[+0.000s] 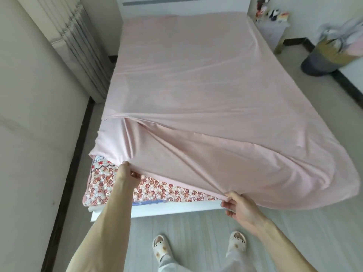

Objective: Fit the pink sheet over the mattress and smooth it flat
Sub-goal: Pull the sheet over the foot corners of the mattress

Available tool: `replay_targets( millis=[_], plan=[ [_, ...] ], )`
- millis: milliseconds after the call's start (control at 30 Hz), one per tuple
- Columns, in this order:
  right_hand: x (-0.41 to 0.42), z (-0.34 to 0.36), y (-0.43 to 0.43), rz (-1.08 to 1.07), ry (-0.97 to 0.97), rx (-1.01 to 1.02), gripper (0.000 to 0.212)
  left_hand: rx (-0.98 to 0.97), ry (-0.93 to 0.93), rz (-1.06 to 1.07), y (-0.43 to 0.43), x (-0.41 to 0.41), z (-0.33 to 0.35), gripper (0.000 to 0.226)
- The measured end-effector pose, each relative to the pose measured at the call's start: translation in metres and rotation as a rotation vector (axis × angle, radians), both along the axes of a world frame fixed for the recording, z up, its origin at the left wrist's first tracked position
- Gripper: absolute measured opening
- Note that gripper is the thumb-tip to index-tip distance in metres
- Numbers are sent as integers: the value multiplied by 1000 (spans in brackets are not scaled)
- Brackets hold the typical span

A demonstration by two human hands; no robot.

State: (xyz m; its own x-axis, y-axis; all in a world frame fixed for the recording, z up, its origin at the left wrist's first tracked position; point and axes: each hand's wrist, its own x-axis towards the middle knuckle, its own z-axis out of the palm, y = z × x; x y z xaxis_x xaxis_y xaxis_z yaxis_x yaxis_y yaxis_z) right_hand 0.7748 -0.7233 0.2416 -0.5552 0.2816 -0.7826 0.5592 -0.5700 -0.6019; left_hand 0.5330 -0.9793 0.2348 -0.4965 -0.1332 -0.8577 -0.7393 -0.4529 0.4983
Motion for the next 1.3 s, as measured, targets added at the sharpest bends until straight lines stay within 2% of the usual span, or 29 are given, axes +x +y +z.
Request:
replay_targets(
  millis=[133, 200, 267, 367, 433, 533, 633, 733, 867, 1000, 1067, 1200, 1300],
  plan=[
    [-21, -8, -58, -346, -1, -193, 7, -217, 125, -160, -56, 5, -11, 15],
    [-26, -11, -81, -410, -13, -271, 19, -208, 100, -226, -74, 25, -18, 17],
    [-31, -14, -108, -333, -63, -352, 35, -128, 82, -261, -87, 45, -24, 18],
    [-43, -19, -158, -109, -156, -420, 58, -128, 70, -323, -96, 74, -30, 18],
    [-53, -21, -193, 38, -190, -416, 66, -156, 64, -347, -103, 93, -34, 20],
    [-69, -21, -234, 147, -211, -374, 70, -136, 49, -368, -116, 122, -29, 20],
    [-79, -18, -267, 99, -211, -316, 46, -105, 25, -383, -135, 154, -13, 21],
    [-76, -16, -282, -2, -171, -141, 18, -89, 33, -413, -153, 167, 0, 20],
    [-49, -3, -294, 96, -69, -173, 19, -3, 34, -283, -165, 147, 9, 13],
    [-13, 20, -287, 177, 53, -218, 25, 182, 58, -243, -170, 111, 9, 43],
    [11, 29, -282, 197, 99, -238, 22, 220, 87, -192, -172, 101, 12, 46],
    [50, 25, -279, 164, 62, -244, 12, 30, 72, 63, -197, 103, 23, 13],
    [68, 5, -283, 58, -48, -226, 8, -126, 21, 110, -232, 134, 8, 14]
  ],
)
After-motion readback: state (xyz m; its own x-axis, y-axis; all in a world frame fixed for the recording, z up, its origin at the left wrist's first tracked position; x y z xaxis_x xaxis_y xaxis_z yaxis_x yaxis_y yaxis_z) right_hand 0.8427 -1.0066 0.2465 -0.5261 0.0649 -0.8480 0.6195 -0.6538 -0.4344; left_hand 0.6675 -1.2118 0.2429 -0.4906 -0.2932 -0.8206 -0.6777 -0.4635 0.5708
